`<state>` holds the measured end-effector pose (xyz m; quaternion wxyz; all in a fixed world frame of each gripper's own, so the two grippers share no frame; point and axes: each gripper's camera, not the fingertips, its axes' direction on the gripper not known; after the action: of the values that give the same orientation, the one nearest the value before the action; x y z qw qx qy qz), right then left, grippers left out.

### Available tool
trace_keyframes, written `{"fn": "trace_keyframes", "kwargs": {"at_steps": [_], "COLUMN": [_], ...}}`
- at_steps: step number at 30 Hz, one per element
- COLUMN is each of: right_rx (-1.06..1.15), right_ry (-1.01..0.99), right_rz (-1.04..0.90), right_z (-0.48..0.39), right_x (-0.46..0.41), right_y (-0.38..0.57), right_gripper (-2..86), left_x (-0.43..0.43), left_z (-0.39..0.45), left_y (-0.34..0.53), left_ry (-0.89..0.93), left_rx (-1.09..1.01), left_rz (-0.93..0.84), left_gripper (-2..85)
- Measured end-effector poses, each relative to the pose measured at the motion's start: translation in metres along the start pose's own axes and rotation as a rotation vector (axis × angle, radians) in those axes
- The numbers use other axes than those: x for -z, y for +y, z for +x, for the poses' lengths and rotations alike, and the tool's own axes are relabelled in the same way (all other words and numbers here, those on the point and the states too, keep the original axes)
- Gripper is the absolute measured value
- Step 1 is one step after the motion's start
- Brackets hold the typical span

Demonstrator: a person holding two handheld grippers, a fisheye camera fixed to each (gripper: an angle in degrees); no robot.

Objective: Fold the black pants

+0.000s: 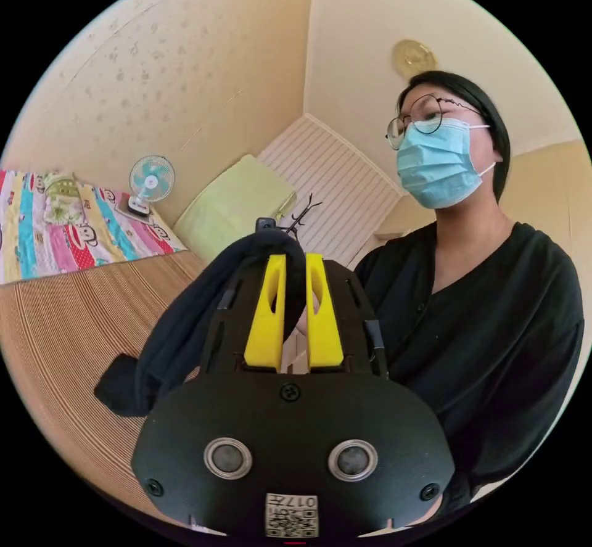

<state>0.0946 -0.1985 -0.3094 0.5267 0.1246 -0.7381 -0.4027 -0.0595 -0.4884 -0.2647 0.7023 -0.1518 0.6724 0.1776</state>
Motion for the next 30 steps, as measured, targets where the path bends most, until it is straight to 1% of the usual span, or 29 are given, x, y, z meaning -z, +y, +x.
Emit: {"fn": "trace_keyframes", "kwargs": {"at_steps": [1, 3, 4, 5, 6, 7, 8, 9, 12, 14, 16, 18, 19, 20, 21, 22, 23, 24, 25, 26, 27, 28, 29, 30], "right_rx": [0.018, -0.011, -0.053, -0.149, -0.186, -0.241, -0.277, -0.292, -0.379, -0.388, -0.399, -0.473, -0.563, -0.682, -0.742, -0.878, -1.026, -1.092, -1.186, -1.238, -1.253, -1.264, -1.26, -1.253], "right_ry": [0.003, 0.054, 0.119, 0.181, 0.212, 0.28, 0.348, 0.375, 0.483, 0.623, 0.693, 0.705, 0.684, 0.645, 0.624, 0.59, 0.582, 0.586, 0.576, 0.561, 0.562, 0.566, 0.578, 0.587], "right_rz": [0.006, 0.003, -0.015, -0.035, -0.053, -0.085, -0.099, -0.1, -0.106, -0.197, -0.274, -0.338, -0.382, -0.411, -0.42, -0.431, -0.438, -0.446, -0.453, -0.42, -0.388, -0.315, -0.256, -0.237], "right_z": [-0.002, 0.006, 0.019, 0.04, 0.05, 0.07, 0.088, 0.097, 0.126, 0.129, 0.128, 0.13, 0.133, 0.136, 0.137, 0.137, 0.136, 0.135, 0.132, 0.129, 0.127, 0.128, 0.133, 0.138], "right_x": [0.0, 0.001, 0.002, 0.004, 0.003, 0.002, 0.0, -0.001, -0.007, -0.025, -0.038, -0.048, -0.053, -0.056, -0.057, -0.059, -0.059, -0.058, -0.057, -0.053, -0.049, -0.041, -0.034, -0.031], "right_y": [-0.013, -0.028, -0.033, -0.036, -0.036, -0.035, -0.032, -0.03, -0.019, 0.004, 0.037, 0.089, 0.13, 0.175, 0.198, 0.244, 0.286, 0.303, 0.327, 0.339, 0.342, 0.341, 0.336, 0.332], "right_gripper": [0.3, 0.2, 0.2, 0.1, 0.1, 0.1, 0.1, 0.2, 0.4, 0.7, 1.1, 1.6, 2.2, 3.2, 3.6, 5.3, 7.7, 9.2, 12.1, 14.9, 15.8, 17.6, 19.1, 19.9], "left_x": [-0.001, -0.003, -0.003, -0.005, -0.008, -0.01, -0.015, -0.019, -0.032, -0.042, -0.056, -0.074, -0.08, -0.092, -0.107, -0.114, -0.126, -0.129, -0.127, -0.118, -0.106, -0.099, -0.087, -0.077], "left_z": [0.006, 0.009, 0.004, -0.01, -0.027, -0.036, -0.053, -0.07, -0.106, -0.122, -0.137, -0.159, -0.164, -0.174, -0.18, -0.183, -0.189, -0.192, -0.192, -0.195, -0.201, -0.206, -0.217, -0.231], "left_y": [-0.007, -0.027, -0.03, -0.034, -0.035, -0.035, -0.034, -0.032, -0.017, 0.002, 0.032, 0.092, 0.11, 0.149, 0.189, 0.208, 0.244, 0.272, 0.281, 0.292, 0.295, 0.295, 0.291, 0.284], "left_ry": [-0.027, -0.177, -0.211, -0.274, -0.353, -0.394, -0.475, -0.534, -0.614, -0.636, -0.651, -0.608, -0.589, -0.545, -0.498, -0.482, -0.484, -0.53, -0.549, -0.554, -0.525, -0.507, -0.482, -0.485], "left_rx": [-0.015, 0.01, 0.039, 0.116, 0.175, 0.197, 0.234, 0.256, 0.309, 0.351, 0.392, 0.533, 0.586, 0.693, 0.779, 0.818, 0.911, 0.986, 1.01, 1.059, 1.106, 1.125, 1.144, 1.139], "left_rz": [0.005, 0.019, 0.02, 0.013, -0.01, -0.031, -0.068, -0.093, -0.126, -0.16, -0.221, -0.309, -0.333, -0.394, -0.472, -0.523, -0.643, -0.727, -0.732, -0.688, -0.605, -0.558, -0.47, -0.404], "left_gripper": [5.3, 5.3, 5.3, 5.2, 5.1, 5.1, 5.1, 5.1, 5.1, 5.1, 5.1, 5.2, 5.2, 5.3, 5.5, 5.8, 6.4, 7.0, 7.3, 8.3, 9.8, 10.9, 13.0, 15.1]}}
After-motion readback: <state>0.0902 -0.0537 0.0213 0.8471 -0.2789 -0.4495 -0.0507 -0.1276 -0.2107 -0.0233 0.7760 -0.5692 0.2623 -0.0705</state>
